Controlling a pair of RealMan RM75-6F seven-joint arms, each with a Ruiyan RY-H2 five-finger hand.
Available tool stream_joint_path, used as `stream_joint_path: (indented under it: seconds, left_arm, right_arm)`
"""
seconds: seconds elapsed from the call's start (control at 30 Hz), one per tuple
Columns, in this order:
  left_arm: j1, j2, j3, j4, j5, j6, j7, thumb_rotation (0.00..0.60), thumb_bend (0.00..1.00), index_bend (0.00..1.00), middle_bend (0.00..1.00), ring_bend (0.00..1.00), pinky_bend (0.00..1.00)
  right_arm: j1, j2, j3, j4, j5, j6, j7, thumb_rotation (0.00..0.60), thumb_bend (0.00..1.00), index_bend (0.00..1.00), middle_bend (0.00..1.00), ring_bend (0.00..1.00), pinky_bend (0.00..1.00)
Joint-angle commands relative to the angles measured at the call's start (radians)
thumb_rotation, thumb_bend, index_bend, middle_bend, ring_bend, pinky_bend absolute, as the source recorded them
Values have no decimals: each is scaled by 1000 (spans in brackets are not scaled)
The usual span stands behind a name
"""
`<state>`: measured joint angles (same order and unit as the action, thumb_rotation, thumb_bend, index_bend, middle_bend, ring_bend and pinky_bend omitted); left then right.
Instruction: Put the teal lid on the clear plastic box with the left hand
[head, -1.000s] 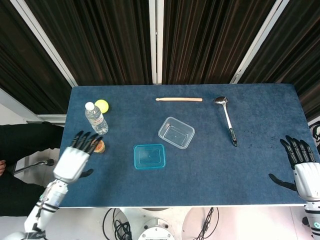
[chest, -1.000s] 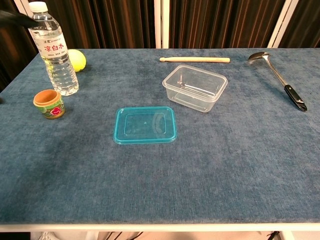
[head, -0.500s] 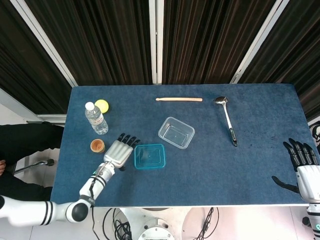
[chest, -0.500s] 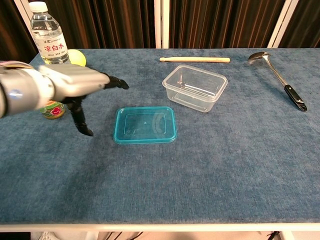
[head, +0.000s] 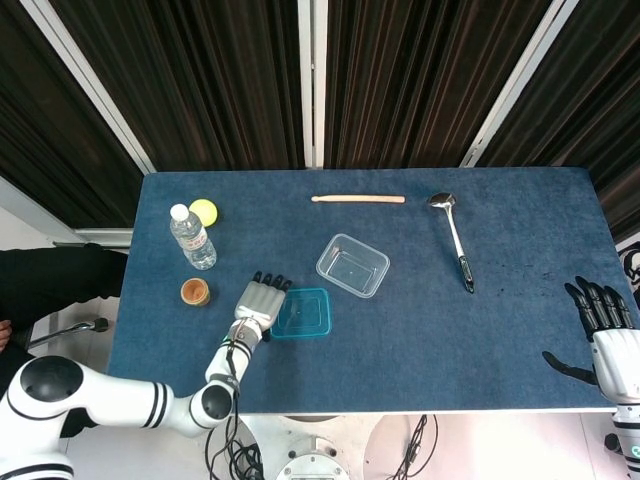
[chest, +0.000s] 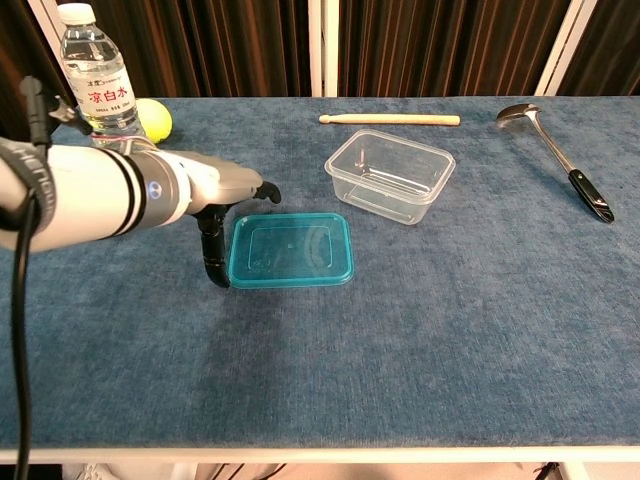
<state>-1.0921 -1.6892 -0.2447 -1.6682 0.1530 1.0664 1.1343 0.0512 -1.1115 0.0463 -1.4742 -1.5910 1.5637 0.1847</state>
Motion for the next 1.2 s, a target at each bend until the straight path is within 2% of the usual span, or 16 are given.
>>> stream_joint_path:
  seconds: [0.03, 0.47, 0.83, 1.07, 1.2]
  left_arm:
    - [-38, -13, -18, 26, -63, -4, 4, 600, 0, 44, 11, 0, 2]
    - [-114, -18, -6, 28, -164, -48, 7, 600, 0, 45, 11, 0, 2]
    - [-157, -33, 17, -31, -110, -36, -30, 600, 0, 36, 9, 0, 3]
    - [-191, -87, 40, 3, -57, -2, -36, 600, 0, 3, 0, 0, 4]
    - [-211, -122, 50, 46, -67, 18, -17, 600, 0, 3, 0, 0, 5]
  right_arm:
    - [-1, -1, 0, 3, 1, 1, 4, 600, 42, 0, 0, 0, 0]
    - [-10, -5, -3, 25, 9, 8, 30, 600, 42, 0, 0, 0, 0]
    - [-18, -7, -4, 30, 13, 13, 38, 600, 43, 0, 0, 0, 0]
    - [-27, -4, -6, 29, 16, 20, 42, 600, 42, 0, 0, 0, 0]
    - [-31, -3, -7, 29, 16, 24, 44, 600, 42, 0, 0, 0, 0]
